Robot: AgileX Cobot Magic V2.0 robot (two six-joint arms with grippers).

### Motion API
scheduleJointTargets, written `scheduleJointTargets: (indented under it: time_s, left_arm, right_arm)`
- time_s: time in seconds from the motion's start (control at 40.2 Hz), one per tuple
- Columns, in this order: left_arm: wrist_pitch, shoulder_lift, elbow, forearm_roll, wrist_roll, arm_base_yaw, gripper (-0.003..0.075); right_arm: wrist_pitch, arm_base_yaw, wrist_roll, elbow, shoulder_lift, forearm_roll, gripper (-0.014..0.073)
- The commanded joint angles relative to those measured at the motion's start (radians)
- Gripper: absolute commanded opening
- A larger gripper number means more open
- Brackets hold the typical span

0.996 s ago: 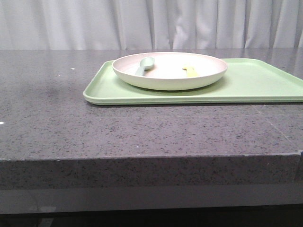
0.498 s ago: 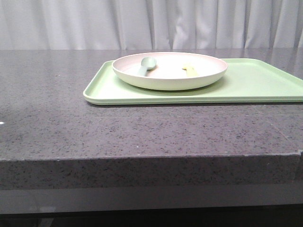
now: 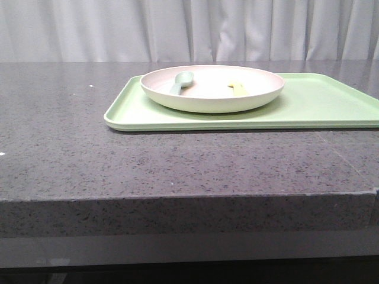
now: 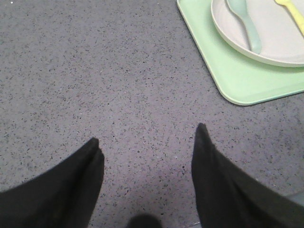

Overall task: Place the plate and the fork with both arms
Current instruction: 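Move the right gripper above the yellow fork on the plate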

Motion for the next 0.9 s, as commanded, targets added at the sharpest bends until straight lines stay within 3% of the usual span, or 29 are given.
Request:
scheduleJointTargets:
  time_s: [0.0, 0.498, 0.672, 0.871]
  left_arm:
    - [-0.076, -0.004, -0.028, 0.005, -0.003, -0.006, 0.0398]
    - [-0.078, -0.004, -0.028, 0.005, -0.003, -0.006, 0.0398]
    - [-0.076, -0.004, -0.028, 0.005, -0.003, -0.006, 0.0398]
    - [-0.076, -0.004, -0.028, 0.005, -0.003, -0.006, 0.0398]
  right_arm:
    - [-0.009, 0.041, -0.112, -0.079, 0.068, 0.087, 0.0582]
    - [0.130, 0.406, -0.133, -0.415, 0.526, 0.020, 0.0580]
    - [0.172, 0.486, 0.014, -0.589, 0.708, -0.089, 0.0580]
    - [0.293, 0.507, 0.205, -0.796, 0.910, -0.201, 0.0580]
